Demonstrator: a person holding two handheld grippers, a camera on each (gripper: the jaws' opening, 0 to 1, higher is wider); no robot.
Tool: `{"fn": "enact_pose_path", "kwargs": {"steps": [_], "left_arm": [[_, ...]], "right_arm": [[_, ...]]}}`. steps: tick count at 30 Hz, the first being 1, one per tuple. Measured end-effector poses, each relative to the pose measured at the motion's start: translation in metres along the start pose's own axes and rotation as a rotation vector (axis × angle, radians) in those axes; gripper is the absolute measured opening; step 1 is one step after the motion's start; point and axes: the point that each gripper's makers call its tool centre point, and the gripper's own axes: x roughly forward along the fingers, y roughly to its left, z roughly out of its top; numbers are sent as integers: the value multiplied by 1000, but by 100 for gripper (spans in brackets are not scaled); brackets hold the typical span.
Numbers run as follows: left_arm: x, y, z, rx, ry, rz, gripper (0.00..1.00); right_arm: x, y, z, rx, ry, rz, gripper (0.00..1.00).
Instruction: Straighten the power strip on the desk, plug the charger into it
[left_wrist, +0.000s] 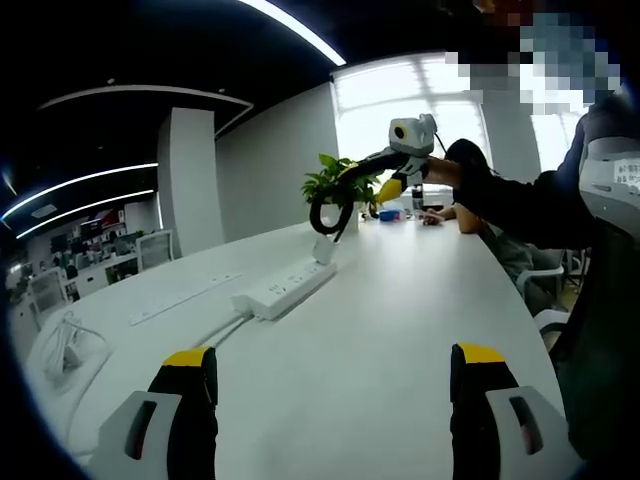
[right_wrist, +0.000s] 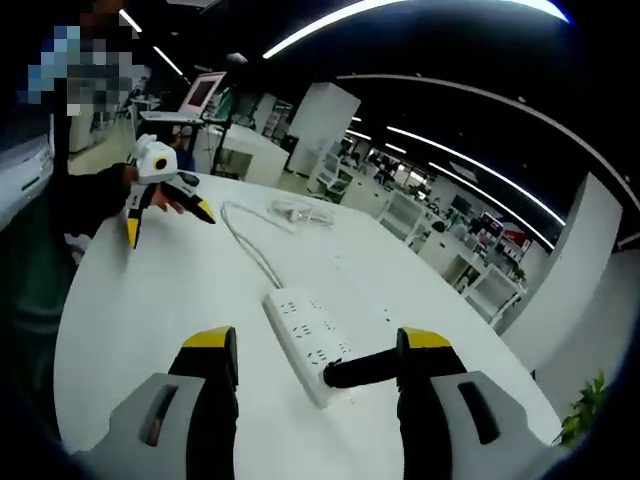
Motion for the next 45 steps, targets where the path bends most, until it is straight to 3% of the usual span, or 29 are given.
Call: {"fn": "enact_pose_path", "kwargs": {"steps": [19,26,31,37,45], "left_arm": [[3,-3,-5,-5,15,1,99],[5,-5,-7,-8,23,-3,99],[5,-6,-8,-8,26,-6,99],[5,-7,-8,-8,28,-7,99],[5,-7,-12,-13,35,-7,99]], "right_arm": [[-17,-1,-30,110,-45,-31,69],[-22,0,-50,163,-43,-41,74],[-22,-1,-66,193,-37,-44,86],[-20,-2,-86,214,-39,-47,94],[-17,-2,-103,239,-32,-46,100]]}}
